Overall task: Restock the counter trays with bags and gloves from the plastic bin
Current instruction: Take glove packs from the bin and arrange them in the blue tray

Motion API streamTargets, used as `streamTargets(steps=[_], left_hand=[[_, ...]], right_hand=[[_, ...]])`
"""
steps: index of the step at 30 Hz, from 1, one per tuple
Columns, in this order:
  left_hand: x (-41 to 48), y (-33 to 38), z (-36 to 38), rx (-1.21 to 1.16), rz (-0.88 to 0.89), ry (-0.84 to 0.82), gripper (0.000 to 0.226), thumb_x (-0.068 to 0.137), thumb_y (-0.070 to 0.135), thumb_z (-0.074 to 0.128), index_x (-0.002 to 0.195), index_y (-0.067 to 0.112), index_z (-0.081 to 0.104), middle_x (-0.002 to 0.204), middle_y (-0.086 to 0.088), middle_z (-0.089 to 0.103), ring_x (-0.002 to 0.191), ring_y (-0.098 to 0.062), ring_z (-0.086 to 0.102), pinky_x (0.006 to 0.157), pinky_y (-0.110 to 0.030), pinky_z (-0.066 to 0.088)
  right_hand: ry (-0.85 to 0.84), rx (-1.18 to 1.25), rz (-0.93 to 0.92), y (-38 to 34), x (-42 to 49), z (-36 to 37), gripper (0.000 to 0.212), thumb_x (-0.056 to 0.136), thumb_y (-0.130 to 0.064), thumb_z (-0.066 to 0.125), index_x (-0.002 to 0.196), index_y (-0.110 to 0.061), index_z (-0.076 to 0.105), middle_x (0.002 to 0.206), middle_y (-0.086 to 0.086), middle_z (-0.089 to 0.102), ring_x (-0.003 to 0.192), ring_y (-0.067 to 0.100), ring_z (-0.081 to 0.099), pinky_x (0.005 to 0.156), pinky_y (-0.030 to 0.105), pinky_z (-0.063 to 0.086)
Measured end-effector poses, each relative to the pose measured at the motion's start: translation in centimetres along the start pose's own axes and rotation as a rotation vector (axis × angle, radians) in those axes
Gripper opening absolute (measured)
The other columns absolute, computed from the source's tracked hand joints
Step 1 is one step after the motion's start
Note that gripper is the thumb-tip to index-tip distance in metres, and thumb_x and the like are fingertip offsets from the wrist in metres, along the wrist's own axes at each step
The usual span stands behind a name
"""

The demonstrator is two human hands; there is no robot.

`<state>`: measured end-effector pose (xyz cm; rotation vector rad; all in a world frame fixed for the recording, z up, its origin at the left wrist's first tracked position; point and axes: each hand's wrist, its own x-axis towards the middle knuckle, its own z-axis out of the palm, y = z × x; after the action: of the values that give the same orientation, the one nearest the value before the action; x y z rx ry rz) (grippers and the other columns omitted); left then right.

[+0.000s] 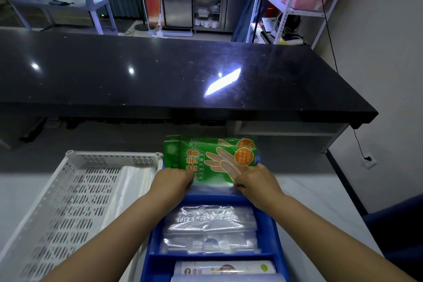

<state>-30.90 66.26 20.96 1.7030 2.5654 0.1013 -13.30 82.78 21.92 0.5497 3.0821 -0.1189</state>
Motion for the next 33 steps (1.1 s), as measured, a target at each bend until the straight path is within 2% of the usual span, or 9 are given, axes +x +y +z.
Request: streamTargets(steps=[5, 11, 13, 16, 18, 20, 23, 28, 33], left_hand=[[-0.4, -0.8, -0.8, 0.062, 0.066, 0.045, 0.009, 0.076, 0.018, 0.06, 0.082, 0.019, 0.067, 0.082, -0.005, 0.068, 0.086, -0.026, 0.054, 0.065, -0.03, 0.024], [-2.3, -1.2, -2.4, -0.124, 0.059, 0.259, 0.023, 0.073, 0.034, 0.075, 0.092, 0.022, 0.069, 0.089, 0.003, 0.072, 0.088, -0.021, 0.061, 0.079, -0.032, 0.042], [-3.0, 0.0, -2.8, -0.158, 0.087, 0.298, 0.022, 0.067, 0.026, 0.08, 0.084, 0.019, 0.068, 0.081, 0.002, 0.07, 0.077, -0.021, 0.064, 0.068, -0.027, 0.044], [-3.9, 2.5, -2.2, -0.156, 0.179, 0.299, 0.028, 0.054, 0.017, 0.087, 0.069, 0.018, 0.063, 0.066, 0.002, 0.064, 0.057, -0.018, 0.06, 0.05, -0.018, 0.039], [-4.1, 3.6, -1.4, -0.137, 0.212, 0.291, 0.029, 0.051, 0.016, 0.087, 0.067, 0.018, 0.062, 0.064, 0.002, 0.063, 0.054, -0.018, 0.059, 0.045, -0.02, 0.043], [-4.1, 4.1, -0.6, -0.136, 0.203, 0.291, 0.028, 0.052, 0.016, 0.086, 0.07, 0.019, 0.066, 0.068, 0.002, 0.065, 0.058, -0.018, 0.061, 0.047, -0.023, 0.048], [-3.9, 4.6, 0.1, -0.097, 0.217, 0.261, 0.03, 0.054, 0.021, 0.085, 0.08, 0.024, 0.07, 0.078, 0.007, 0.068, 0.071, -0.014, 0.065, 0.061, -0.024, 0.051], [-3.7, 5.0, 0.5, -0.135, 0.212, 0.218, 0.035, 0.057, 0.016, 0.084, 0.088, 0.026, 0.071, 0.088, 0.009, 0.073, 0.079, -0.011, 0.068, 0.072, -0.021, 0.054], [-4.0, 4.0, 0.4, -0.15, 0.133, 0.178, 0.034, 0.068, 0.017, 0.077, 0.101, 0.02, 0.069, 0.102, 0.003, 0.072, 0.089, -0.02, 0.069, 0.078, -0.031, 0.055]], right_hand=[[-0.105, -0.062, 0.035, 0.1, -0.1, -0.6, 0.019, 0.089, -0.019, 0.053, 0.103, -0.02, 0.066, 0.106, 0.007, 0.066, 0.096, 0.029, 0.056, 0.075, 0.032, 0.046], [-0.014, 0.1, 0.034, 0.9, -1.3, -2.2, 0.048, 0.079, -0.011, 0.05, 0.123, -0.027, 0.058, 0.126, -0.004, 0.061, 0.109, 0.018, 0.05, 0.095, 0.031, 0.035], [0.094, 0.149, 0.027, 1.1, -1.7, -2.9, 0.042, 0.079, -0.013, 0.052, 0.117, -0.025, 0.062, 0.119, -0.005, 0.065, 0.098, 0.011, 0.05, 0.092, 0.03, 0.039], [0.33, 0.267, -0.075, 0.4, -2.3, -3.4, 0.024, 0.077, -0.018, 0.06, 0.099, -0.019, 0.07, 0.091, -0.002, 0.072, 0.075, 0.003, 0.047, 0.073, 0.035, 0.053], [0.376, 0.291, -0.184, -0.7, -2.8, -3.2, 0.024, 0.078, -0.032, 0.063, 0.097, -0.019, 0.069, 0.085, -0.003, 0.071, 0.072, 0.004, 0.054, 0.068, 0.028, 0.054], [0.313, 0.227, -0.288, -1.8, -3.1, -2.3, 0.035, 0.077, -0.042, 0.064, 0.104, -0.019, 0.066, 0.089, -0.003, 0.071, 0.078, 0.008, 0.062, 0.071, 0.022, 0.052], [0.306, 0.124, -0.365, -2.8, -2.6, -1.0, 0.04, 0.07, -0.033, 0.075, 0.106, -0.018, 0.066, 0.086, 0.001, 0.069, 0.074, 0.015, 0.063, 0.061, 0.028, 0.053], [0.389, 0.103, -0.27, -2.4, -1.0, 0.1, 0.015, 0.063, -0.009, 0.083, 0.071, -0.016, 0.073, 0.065, 0.001, 0.069, 0.062, 0.019, 0.064, 0.056, 0.03, 0.055], [0.263, 0.115, -0.209, -1.4, -1.0, 0.7, 0.022, 0.06, -0.001, 0.081, 0.076, -0.015, 0.077, 0.069, 0.003, 0.074, 0.065, 0.023, 0.067, 0.052, 0.031, 0.057]])
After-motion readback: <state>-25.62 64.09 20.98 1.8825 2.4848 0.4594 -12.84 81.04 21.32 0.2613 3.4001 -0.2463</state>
